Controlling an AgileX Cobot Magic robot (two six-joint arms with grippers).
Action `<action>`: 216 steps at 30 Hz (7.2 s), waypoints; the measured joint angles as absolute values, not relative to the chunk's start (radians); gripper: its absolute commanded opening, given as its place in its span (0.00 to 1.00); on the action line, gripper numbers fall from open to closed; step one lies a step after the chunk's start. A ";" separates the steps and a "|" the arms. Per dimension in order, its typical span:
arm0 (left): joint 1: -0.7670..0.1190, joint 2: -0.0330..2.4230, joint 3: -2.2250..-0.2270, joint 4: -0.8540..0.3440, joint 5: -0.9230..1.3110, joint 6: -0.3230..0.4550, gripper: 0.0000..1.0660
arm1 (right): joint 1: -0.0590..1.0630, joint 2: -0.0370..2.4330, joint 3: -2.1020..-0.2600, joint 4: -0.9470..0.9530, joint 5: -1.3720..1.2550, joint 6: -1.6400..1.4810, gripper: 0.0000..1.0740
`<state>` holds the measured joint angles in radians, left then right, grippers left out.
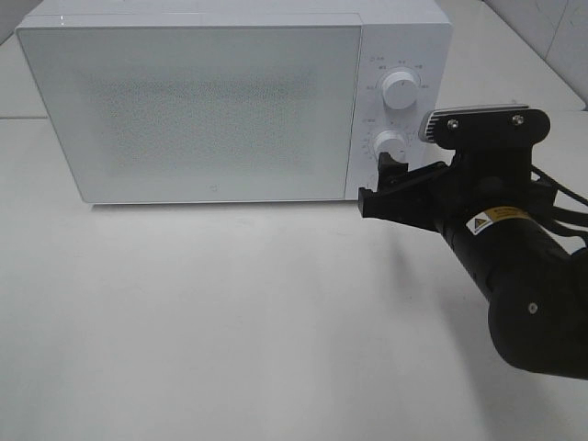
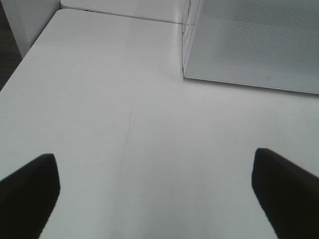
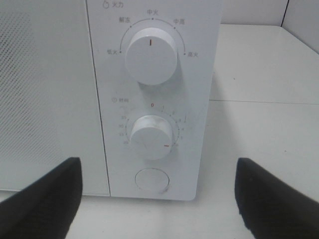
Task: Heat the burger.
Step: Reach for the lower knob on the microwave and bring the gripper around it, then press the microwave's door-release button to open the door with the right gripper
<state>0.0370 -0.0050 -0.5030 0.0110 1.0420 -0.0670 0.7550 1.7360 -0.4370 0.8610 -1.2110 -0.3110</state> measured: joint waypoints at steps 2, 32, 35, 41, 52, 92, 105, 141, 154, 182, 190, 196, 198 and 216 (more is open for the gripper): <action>0.037 -0.005 -0.503 0.011 1.042 -0.067 0.94 | 0.747 1.736 -0.443 0.853 -1.210 -0.311 0.71; 0.037 -0.005 -0.503 0.011 1.042 -0.067 0.94 | 0.612 1.999 -0.693 0.694 -1.183 -0.223 0.71; 0.037 -0.005 -0.503 0.011 1.042 -0.067 0.94 | 0.592 2.002 -0.701 0.686 -1.181 -0.207 0.71; 0.037 -0.005 -0.503 0.011 1.042 -0.067 0.94 | 0.583 2.014 -0.714 0.660 -1.183 -0.187 0.71; 0.037 -0.005 -0.503 0.011 1.042 -0.067 0.94 | 0.575 2.059 -0.744 0.653 -1.186 -0.175 0.70; 0.037 -0.005 -0.503 0.011 1.042 -0.067 0.94 | 0.574 2.059 -0.746 0.669 -1.200 -0.012 0.00; 0.037 -0.005 -0.503 0.011 1.042 -0.067 0.94 | 0.568 2.083 -0.736 0.645 -1.243 0.768 0.00; 0.037 -0.005 -0.503 0.011 1.042 -0.067 0.94 | 0.568 2.087 -0.735 0.648 -1.238 1.645 0.02; 0.037 -0.005 -0.503 0.011 1.042 -0.067 0.94 | 0.570 2.087 -0.735 0.676 -1.238 1.570 0.24; 0.037 -0.005 -0.503 0.011 1.042 -0.067 0.94 | 0.598 1.884 -0.482 0.614 -1.211 1.256 0.64; 0.037 -0.005 -0.503 0.011 1.042 -0.067 0.94 | 0.591 1.663 -0.454 0.575 -0.884 0.765 0.64; 0.037 -0.005 -0.503 0.011 1.042 -0.067 0.94 | 0.586 1.527 -0.453 0.570 -0.635 0.373 0.64; 0.037 -0.005 -0.503 0.011 1.042 -0.067 0.94 | 0.586 1.509 -0.452 0.568 -0.589 0.314 0.64; 0.037 -0.005 -0.503 0.011 1.042 -0.067 0.94 | 0.586 1.288 -0.721 0.173 0.314 0.084 0.64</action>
<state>0.0370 -0.0050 -0.5030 0.0110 1.0420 -0.0670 0.5860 1.2880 -0.7210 0.1730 0.3140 0.0840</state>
